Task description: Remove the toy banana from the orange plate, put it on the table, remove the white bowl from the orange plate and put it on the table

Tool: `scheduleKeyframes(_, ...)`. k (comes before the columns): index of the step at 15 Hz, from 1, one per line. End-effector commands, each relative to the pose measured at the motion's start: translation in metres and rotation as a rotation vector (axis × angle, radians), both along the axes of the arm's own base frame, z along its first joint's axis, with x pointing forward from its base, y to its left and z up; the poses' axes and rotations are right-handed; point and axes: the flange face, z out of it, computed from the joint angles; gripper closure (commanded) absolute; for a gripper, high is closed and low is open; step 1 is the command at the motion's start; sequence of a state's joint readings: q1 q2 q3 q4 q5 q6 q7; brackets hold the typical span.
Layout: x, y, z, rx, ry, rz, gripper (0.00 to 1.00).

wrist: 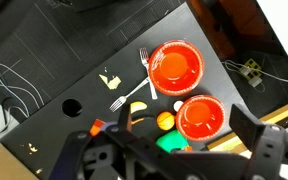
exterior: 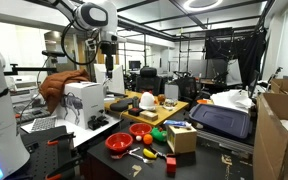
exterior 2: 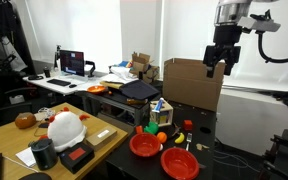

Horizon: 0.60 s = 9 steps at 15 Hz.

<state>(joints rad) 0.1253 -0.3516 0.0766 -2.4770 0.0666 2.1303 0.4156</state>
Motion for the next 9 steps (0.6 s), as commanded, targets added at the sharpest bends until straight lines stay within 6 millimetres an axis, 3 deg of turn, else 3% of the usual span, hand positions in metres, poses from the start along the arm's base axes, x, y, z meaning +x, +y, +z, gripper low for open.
scheduleKeyframes(1,-0.003,-0.006,0.019,0.019,0.001,-0.017,0.00)
scheduleKeyframes(5,-0.006,-0.016,0.025,0.017,-0.010,-0.063,0.00)
scheduleKeyframes(9,-0.002,-0.021,0.014,0.002,0.004,-0.078,0.00)
